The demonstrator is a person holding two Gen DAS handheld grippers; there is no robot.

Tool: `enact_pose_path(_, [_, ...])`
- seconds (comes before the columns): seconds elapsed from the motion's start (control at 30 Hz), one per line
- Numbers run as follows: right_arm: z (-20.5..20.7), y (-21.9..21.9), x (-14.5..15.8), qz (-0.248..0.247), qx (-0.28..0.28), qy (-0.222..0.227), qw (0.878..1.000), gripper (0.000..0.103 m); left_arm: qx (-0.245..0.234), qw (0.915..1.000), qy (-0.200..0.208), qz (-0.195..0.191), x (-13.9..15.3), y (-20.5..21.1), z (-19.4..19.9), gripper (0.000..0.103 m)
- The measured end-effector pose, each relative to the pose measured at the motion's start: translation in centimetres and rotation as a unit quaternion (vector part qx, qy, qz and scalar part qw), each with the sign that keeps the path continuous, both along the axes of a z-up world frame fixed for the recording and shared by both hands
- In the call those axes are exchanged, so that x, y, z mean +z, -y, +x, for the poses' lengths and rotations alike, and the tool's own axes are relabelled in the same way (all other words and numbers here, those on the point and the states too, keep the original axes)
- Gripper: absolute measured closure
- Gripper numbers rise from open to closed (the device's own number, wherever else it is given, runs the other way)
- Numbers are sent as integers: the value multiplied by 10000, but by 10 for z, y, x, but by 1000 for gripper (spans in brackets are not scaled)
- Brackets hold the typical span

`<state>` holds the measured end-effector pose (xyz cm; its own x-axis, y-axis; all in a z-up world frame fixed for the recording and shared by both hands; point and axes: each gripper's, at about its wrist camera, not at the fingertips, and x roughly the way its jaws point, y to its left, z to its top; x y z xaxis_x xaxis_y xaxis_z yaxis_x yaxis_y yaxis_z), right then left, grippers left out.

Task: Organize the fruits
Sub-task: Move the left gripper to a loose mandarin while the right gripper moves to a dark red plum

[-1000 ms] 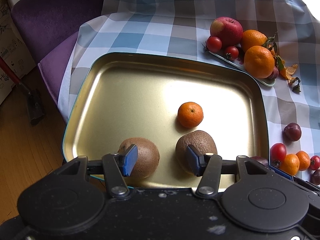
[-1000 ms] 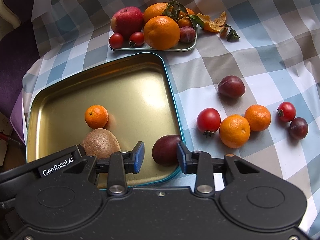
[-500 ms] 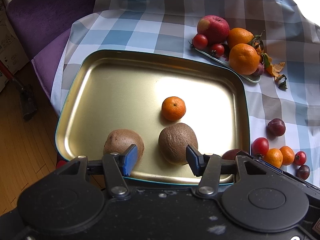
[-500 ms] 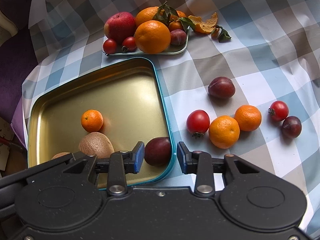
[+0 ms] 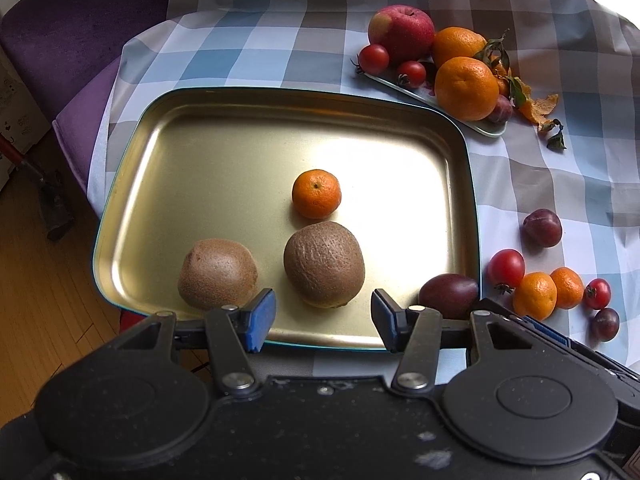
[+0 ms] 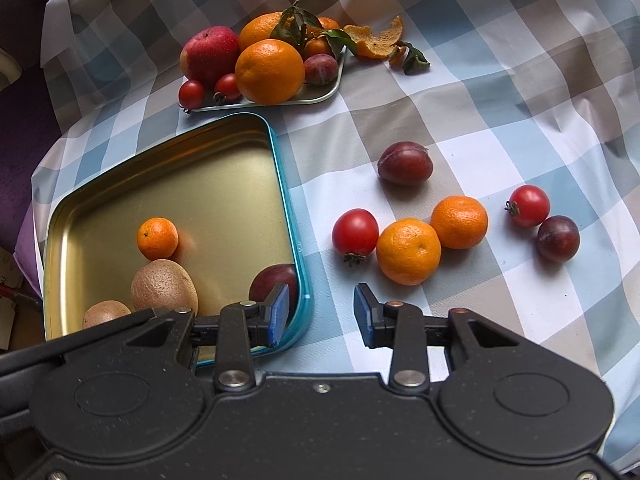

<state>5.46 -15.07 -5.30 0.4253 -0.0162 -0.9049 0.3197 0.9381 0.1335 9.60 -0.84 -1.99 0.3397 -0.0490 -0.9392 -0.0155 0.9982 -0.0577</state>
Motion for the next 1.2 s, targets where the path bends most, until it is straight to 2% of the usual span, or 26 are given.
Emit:
enact_pose_path(0.63, [-30, 73, -2, 78, -876, -119, 9961, 58, -754, 9970, 189, 0, -2, 68, -10, 49])
enact_pose_path(1.2, [-63, 130, -7, 73, -1650, -189, 9861, 58, -1313, 9907, 331, -137, -14, 131, -17, 49])
